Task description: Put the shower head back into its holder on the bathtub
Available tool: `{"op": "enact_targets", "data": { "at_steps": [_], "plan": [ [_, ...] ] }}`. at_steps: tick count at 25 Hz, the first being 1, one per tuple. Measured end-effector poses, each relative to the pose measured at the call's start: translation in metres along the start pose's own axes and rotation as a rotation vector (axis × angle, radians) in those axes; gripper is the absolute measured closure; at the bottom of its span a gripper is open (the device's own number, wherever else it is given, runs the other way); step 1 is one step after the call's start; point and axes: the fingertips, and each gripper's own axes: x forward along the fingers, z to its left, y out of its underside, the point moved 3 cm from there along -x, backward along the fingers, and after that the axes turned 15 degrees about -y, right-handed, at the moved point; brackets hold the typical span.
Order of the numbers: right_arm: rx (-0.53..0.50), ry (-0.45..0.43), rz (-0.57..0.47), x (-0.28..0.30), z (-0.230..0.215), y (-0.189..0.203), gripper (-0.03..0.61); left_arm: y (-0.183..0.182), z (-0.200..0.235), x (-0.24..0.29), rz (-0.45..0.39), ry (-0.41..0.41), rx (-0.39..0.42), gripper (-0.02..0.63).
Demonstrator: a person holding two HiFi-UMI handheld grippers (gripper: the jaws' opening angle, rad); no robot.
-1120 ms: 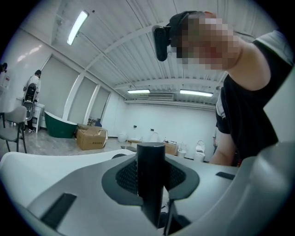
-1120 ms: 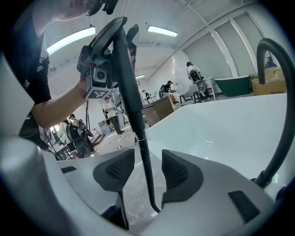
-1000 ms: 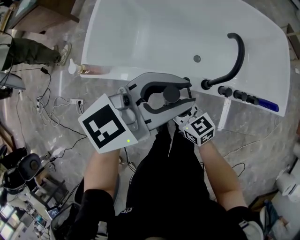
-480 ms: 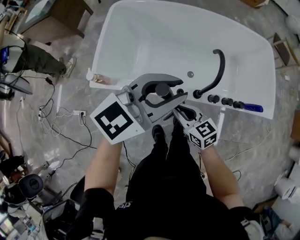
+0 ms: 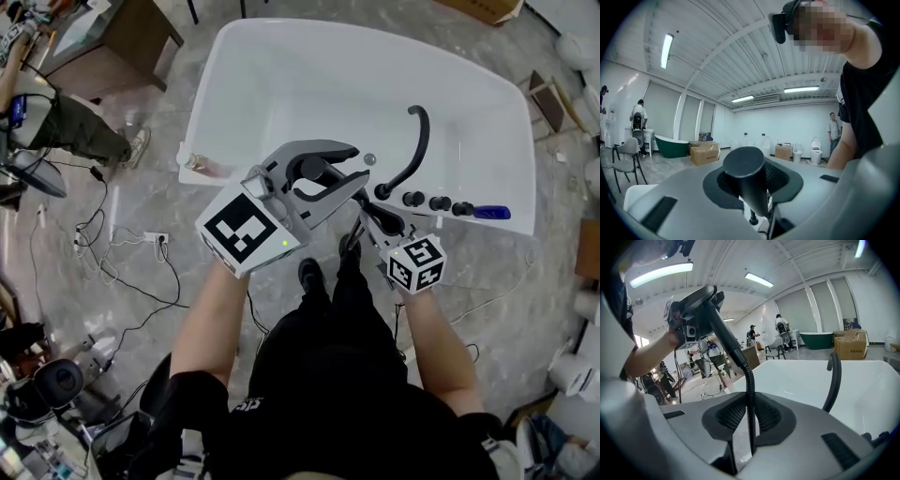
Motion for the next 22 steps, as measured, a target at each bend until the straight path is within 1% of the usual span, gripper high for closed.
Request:
{"op": "enact_targets", "data": {
  "at_steps": [3, 5, 11, 13, 17, 19, 20, 22],
  "plan": [
    [0.015, 0.0, -0.022, -0.006, 0.001, 0.0, 0.509, 0.006, 0.002, 0.004, 0.007, -0.029, -0.021, 0.497],
    [0.021, 0.0, -0.028, -0.007, 0.002, -0.001, 0.509, 0.006, 0.005, 0.008, -0.001, -0.044, -0.044, 0.512],
    [0.03, -0.026, -0.047, -0.021, 0.005, -0.002, 0.509, -0.006, 0.001, 0.017, -0.029, -0.069, -0.151, 0.547],
    [0.015, -0.039, -0.055, -0.023, 0.008, -0.004, 0.508, -0.02, -0.004, 0.013, -0.039, -0.057, -0.151, 0.549],
    [0.009, -0.063, -0.065, -0.012, 0.011, 0.001, 0.472, -0.048, -0.019, 0.009, -0.066, -0.004, -0.101, 0.549],
    [0.021, -0.077, -0.044, -0.001, 0.011, 0.009, 0.415, -0.06, -0.022, 0.009, -0.091, 0.026, -0.123, 0.549],
    [0.026, -0.081, -0.026, 0.006, 0.013, 0.012, 0.405, -0.067, -0.02, 0.006, -0.105, 0.041, -0.143, 0.549],
    [0.029, -0.075, 0.018, 0.021, 0.014, 0.022, 0.405, -0.08, -0.014, 0.001, -0.131, 0.066, -0.18, 0.549]
  ]
}}
